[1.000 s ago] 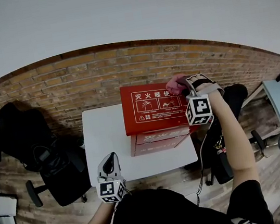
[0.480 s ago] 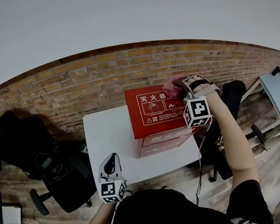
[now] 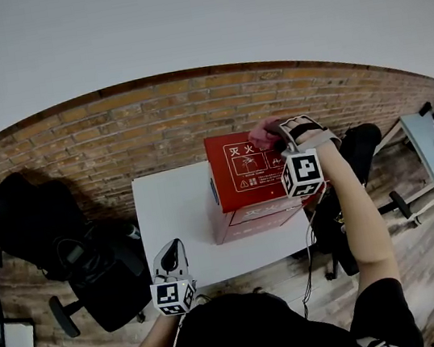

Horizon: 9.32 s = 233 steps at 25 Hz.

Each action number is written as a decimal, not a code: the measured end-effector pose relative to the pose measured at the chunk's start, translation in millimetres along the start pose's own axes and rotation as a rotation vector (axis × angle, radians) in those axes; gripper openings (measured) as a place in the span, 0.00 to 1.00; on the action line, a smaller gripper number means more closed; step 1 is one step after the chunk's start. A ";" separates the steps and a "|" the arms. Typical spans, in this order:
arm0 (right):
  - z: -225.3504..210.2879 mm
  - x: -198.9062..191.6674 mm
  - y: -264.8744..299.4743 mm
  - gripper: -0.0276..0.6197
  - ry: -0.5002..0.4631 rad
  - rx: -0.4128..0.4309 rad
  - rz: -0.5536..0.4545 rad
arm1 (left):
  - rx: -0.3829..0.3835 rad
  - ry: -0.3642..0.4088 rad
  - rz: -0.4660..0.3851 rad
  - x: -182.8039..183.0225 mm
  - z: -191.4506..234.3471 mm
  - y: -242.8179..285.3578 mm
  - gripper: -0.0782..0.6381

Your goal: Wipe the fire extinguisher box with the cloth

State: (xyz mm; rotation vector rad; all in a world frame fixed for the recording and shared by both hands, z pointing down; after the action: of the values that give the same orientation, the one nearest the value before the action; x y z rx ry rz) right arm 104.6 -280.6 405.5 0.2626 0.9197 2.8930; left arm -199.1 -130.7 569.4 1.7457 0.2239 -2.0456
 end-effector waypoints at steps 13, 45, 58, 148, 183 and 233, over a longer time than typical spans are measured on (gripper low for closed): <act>-9.5 29.6 4.5 0.21 0.012 0.001 0.024 | -0.006 -0.001 0.004 -0.4 30.5 -13.8 0.13; -35.2 121.9 17.8 0.21 -0.019 -0.016 0.017 | 0.023 -0.040 -0.024 -3.0 71.6 -44.3 0.13; -18.7 126.0 2.4 0.21 -0.055 0.022 -0.004 | 0.046 -0.073 -0.027 -3.8 56.8 -42.6 0.13; 41.7 -51.0 -34.1 0.21 -0.220 0.188 -0.228 | 0.146 -0.029 0.012 -16.4 -81.1 14.3 0.13; 71.7 -159.1 -46.1 0.21 -0.095 0.264 -0.075 | 0.032 -0.010 0.043 -24.2 -127.9 47.9 0.13; 111.8 -152.6 -99.8 0.21 -0.138 0.260 -0.026 | -0.045 0.009 0.068 -21.6 -127.0 38.7 0.13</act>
State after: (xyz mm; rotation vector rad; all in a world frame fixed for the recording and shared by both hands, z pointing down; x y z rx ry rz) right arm 279.5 -157.9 416.9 0.4599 1.2611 2.6881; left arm -66.2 -109.9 572.3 1.7124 0.2088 -1.9708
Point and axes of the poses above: the fingertips, and each gripper's own axes: y forward along the fingers, z to its left, x out of its top, the point moved 4 cm from there along -y, backward along the fingers, and after that the axes turned 6 degrees about x, right-handed, at the moved point
